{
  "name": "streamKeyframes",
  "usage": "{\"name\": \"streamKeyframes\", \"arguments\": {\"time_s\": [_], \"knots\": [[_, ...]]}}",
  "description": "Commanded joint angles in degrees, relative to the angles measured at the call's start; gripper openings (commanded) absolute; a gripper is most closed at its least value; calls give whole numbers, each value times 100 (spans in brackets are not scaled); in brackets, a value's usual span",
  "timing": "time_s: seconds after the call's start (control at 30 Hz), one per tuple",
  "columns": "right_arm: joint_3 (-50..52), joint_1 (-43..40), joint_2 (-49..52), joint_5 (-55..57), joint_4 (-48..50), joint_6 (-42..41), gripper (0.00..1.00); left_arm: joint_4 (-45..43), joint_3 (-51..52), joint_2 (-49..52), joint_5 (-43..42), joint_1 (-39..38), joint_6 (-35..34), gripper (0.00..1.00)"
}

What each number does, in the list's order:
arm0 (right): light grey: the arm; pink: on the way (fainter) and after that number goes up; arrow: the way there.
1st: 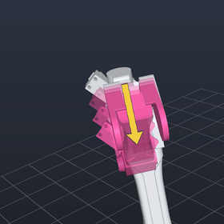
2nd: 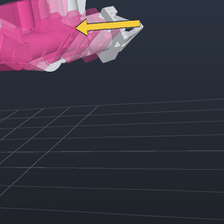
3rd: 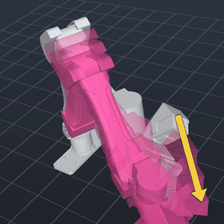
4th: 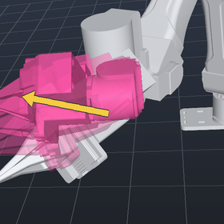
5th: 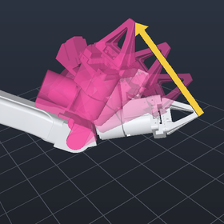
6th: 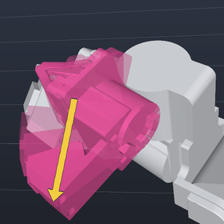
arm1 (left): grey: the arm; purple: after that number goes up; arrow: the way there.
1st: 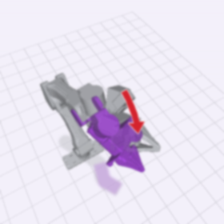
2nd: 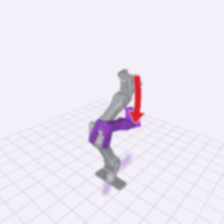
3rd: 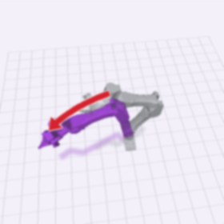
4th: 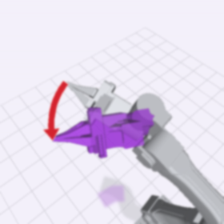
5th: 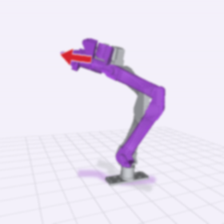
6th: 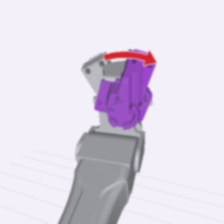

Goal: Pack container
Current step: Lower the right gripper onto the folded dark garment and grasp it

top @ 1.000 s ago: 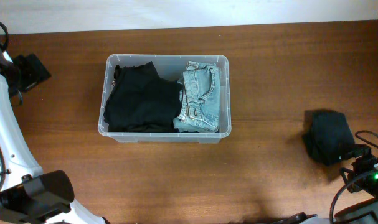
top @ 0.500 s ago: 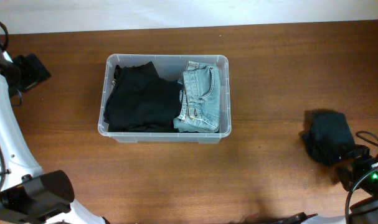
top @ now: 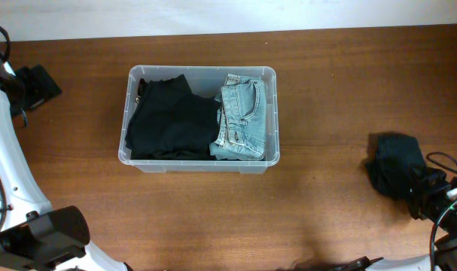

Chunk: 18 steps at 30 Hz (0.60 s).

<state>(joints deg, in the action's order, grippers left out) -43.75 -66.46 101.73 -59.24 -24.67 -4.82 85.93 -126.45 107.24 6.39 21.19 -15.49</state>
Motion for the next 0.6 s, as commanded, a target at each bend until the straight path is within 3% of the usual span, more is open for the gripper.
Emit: {"name": "streamKeyframes", "arguments": {"time_s": [0.0,0.2,0.27,0.3,0.37,0.57], "knots": [[120,422,291,1537,92,-389,98,-13,-61,-140,2,9,-55,99],[120,763,291,1755,358,-885,98,-13,-61,-140,2,9,-55,99],[120,769,291,1755,411,-922,93,-13,-61,-140,2,9,-55,99],[120,767,291,1781,424,-922,85,-13,-61,-140,2,9,-55,99],[120,767,291,1893,439,-922,55,-13,-61,-140,2,9,-55,99],[120,767,291,2096,444,-922,43,-13,-61,-140,2,9,-55,99]]}}
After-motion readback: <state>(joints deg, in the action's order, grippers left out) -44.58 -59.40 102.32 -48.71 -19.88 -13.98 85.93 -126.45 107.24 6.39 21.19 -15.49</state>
